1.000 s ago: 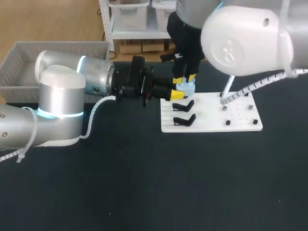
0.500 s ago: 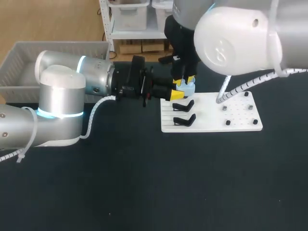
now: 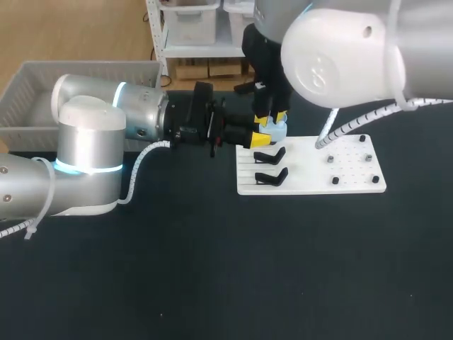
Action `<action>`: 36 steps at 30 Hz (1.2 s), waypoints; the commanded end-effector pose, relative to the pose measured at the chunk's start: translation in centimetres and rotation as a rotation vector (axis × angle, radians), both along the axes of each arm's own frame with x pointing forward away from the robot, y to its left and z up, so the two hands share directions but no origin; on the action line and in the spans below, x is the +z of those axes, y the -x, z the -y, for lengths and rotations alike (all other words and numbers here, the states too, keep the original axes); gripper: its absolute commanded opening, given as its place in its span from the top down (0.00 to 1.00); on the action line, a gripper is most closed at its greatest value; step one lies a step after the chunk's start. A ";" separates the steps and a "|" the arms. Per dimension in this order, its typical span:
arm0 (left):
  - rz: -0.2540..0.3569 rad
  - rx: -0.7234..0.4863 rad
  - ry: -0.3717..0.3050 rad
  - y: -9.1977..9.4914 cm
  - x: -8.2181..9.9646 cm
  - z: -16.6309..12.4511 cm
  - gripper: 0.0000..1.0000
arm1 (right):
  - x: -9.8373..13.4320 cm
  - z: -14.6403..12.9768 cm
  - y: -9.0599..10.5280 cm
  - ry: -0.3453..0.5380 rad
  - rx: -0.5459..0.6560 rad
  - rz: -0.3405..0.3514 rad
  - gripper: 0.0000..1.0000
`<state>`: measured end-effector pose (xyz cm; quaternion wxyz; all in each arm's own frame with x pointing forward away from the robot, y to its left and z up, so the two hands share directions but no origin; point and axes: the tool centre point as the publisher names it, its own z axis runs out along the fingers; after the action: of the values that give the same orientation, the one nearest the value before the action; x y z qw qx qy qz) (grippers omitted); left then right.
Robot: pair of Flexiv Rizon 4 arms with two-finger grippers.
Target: Pick up each earbud case from the left stands, insert the matching earbuds, close the lid, and place the case in the box.
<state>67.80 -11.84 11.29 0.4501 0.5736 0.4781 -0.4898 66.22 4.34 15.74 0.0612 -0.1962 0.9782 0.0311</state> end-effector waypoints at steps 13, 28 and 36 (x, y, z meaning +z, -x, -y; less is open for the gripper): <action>0.000 -0.001 -0.001 -0.1 0.0 0.0 1.00 | -0.3 0.0 -0.7 0.010 -0.002 0.000 1.00; 0.000 -0.001 -0.001 -0.1 0.0 0.0 1.00 | -0.6 -0.1 -1.1 0.011 0.006 -0.006 1.00; 0.000 -0.001 -0.001 -0.1 0.0 0.0 1.00 | -1.0 -0.1 -1.2 0.018 0.011 -0.013 1.00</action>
<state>67.80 -11.86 11.29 0.4501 0.5736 0.4781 -0.4898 67.16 4.43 14.86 0.0546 -0.2020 0.9776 0.0242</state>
